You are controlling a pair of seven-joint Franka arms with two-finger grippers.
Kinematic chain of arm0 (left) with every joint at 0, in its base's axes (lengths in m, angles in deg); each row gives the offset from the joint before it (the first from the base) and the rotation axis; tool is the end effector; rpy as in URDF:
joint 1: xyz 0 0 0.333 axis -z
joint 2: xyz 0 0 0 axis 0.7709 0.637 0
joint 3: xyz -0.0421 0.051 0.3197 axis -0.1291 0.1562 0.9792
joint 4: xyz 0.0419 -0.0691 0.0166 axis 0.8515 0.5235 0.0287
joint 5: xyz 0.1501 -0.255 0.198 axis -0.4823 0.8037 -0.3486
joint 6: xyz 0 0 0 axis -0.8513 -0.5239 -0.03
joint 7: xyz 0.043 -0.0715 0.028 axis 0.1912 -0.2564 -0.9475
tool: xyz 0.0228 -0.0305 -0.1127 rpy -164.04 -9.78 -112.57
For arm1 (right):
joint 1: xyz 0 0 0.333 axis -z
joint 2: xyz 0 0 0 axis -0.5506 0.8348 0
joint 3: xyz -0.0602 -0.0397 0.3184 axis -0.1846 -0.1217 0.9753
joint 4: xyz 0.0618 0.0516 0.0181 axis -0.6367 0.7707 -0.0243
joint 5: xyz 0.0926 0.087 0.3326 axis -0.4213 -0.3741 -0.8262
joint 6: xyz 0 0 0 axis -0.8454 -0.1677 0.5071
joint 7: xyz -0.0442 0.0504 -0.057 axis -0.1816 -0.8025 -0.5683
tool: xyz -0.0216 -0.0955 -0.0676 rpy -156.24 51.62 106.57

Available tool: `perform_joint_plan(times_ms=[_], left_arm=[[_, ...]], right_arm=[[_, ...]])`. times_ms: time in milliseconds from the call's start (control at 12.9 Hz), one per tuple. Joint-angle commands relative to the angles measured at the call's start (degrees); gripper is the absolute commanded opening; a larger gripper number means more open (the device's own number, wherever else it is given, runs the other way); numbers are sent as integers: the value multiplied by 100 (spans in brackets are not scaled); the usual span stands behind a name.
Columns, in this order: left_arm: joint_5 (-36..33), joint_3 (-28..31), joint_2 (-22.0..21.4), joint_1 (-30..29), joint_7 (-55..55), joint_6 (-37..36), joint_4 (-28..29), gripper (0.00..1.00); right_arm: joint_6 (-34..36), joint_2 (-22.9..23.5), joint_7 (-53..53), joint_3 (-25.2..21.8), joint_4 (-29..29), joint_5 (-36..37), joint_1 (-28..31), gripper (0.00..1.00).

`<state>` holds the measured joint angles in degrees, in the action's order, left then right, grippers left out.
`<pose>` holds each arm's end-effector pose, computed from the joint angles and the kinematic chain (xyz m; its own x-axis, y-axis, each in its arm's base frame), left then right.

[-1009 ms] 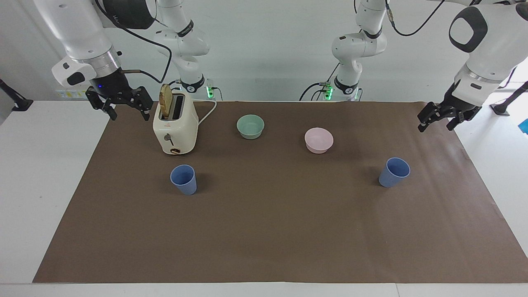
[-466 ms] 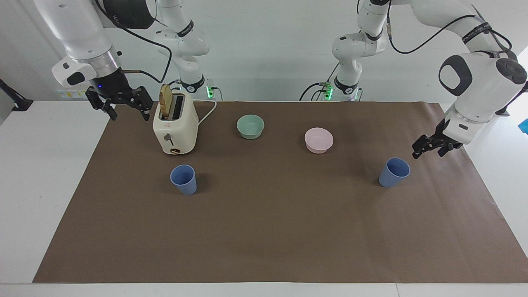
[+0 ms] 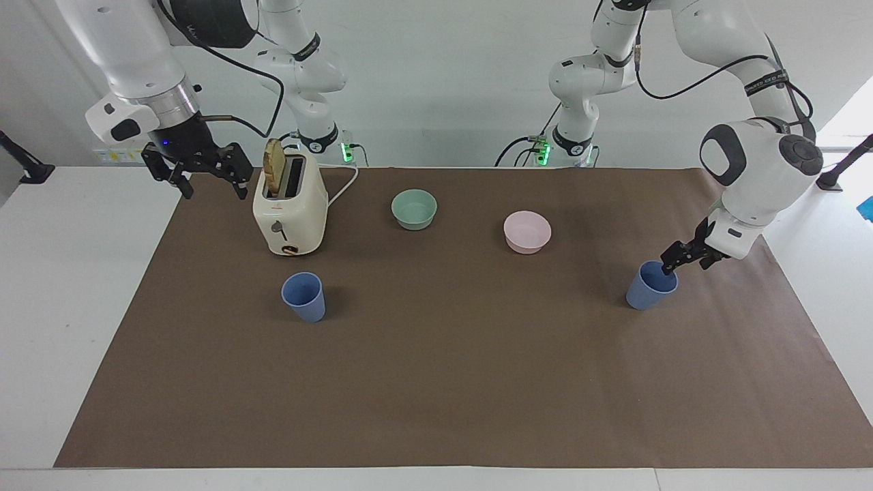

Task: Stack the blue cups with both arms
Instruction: 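Reach the left gripper to the blue cup nearest it and grasp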

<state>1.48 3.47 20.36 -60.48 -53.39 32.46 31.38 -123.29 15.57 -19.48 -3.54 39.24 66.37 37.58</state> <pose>0.5540 0.0522 0.4148 0.9925 0.1217 -0.0106 0.1220 -0.9920 0.0331 0.5353 -0.0133 0.6279 0.9985 -0.0398 0.0364 -0.0396 -0.9992 -0.0073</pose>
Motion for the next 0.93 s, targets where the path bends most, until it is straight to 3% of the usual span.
perform_joint_plan(times_ms=[0, 310, 388, 543, 776, 853], left_arm=[[-17, -24, -40, -32, -150, 347, 337, 100], [-17, -33, 3, 29, -282, 365, 233, 100], [-9, -24, 3, 12, -274, 365, 241, 89], [-9, -33, 3, 11, -274, 382, 241, 46], [35, -33, 12, 47, -317, 400, 224, 0], [44, -33, 21, 55, -309, 409, 197, 0]], right_arm=[[-14, -113, -148, 48, 98, -1, 93, 100], [-14, -113, -148, 48, 98, -1, 84, 100], [-5, -113, -148, 48, 98, -1, 84, 100], [-14, -113, -156, 48, 98, -1, 93, 100], [-5, -113, -148, 48, 106, -1, 93, 100], [-14, -113, -148, 48, 107, -1, 93, 100]])
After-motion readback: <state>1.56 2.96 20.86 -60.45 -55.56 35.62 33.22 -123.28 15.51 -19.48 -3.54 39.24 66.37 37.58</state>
